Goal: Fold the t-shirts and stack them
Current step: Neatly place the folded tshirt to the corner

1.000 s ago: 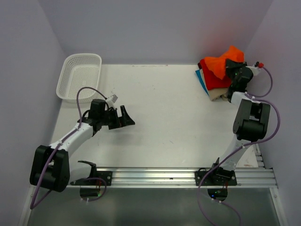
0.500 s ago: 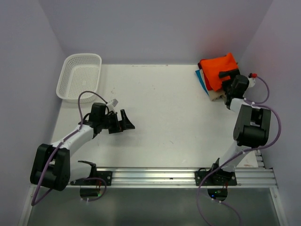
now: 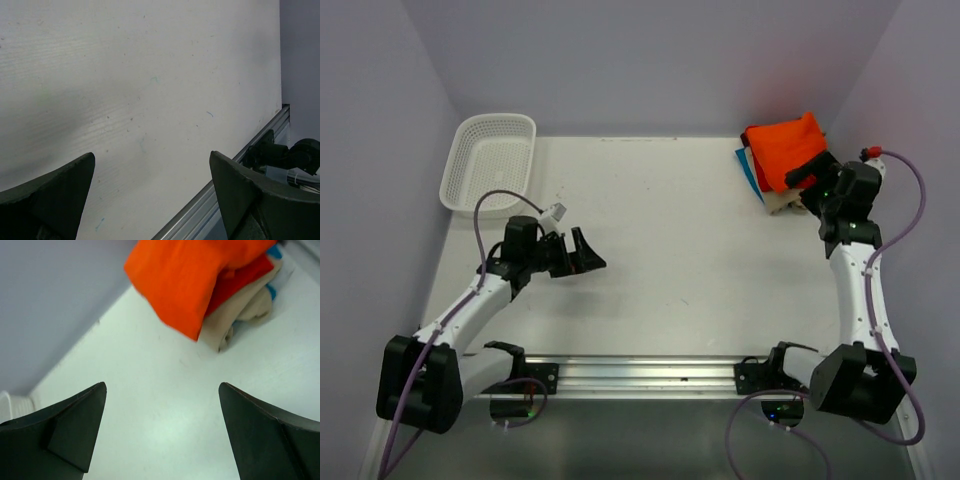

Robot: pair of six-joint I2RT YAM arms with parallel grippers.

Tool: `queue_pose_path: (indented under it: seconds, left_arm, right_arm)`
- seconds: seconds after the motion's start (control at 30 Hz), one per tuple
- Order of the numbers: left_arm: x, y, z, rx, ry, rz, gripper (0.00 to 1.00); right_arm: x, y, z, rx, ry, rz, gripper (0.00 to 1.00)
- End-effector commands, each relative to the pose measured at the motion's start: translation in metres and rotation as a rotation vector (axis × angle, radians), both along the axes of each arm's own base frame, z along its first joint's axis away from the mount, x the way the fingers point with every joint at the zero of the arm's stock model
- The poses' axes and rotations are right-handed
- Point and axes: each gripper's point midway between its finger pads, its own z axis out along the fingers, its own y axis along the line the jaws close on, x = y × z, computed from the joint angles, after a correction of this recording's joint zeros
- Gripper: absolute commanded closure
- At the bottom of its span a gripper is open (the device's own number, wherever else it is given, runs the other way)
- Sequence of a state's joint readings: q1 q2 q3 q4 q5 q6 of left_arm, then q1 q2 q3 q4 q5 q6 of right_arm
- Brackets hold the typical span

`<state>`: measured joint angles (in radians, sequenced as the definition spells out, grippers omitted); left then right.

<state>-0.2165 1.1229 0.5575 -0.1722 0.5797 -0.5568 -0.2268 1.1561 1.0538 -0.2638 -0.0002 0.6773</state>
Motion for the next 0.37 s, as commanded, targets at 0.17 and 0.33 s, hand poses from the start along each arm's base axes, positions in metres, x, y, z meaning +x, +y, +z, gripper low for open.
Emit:
queue_pose_path:
  seconds: [0.17, 0.33]
  left_arm:
    - [0.004, 0.003, 0.079, -0.010, -0.282, -0.035, 0.00]
    - [-0.004, 0.009, 0.120, 0.001, -0.389, -0.024, 0.00]
  right_arm:
    - [-0.092, 0.118, -0.039, -0.031, 0.165, 0.559, 0.01]
    - [-0.127, 0.133, 0.003, -0.064, 0.057, 0.622, 0.01]
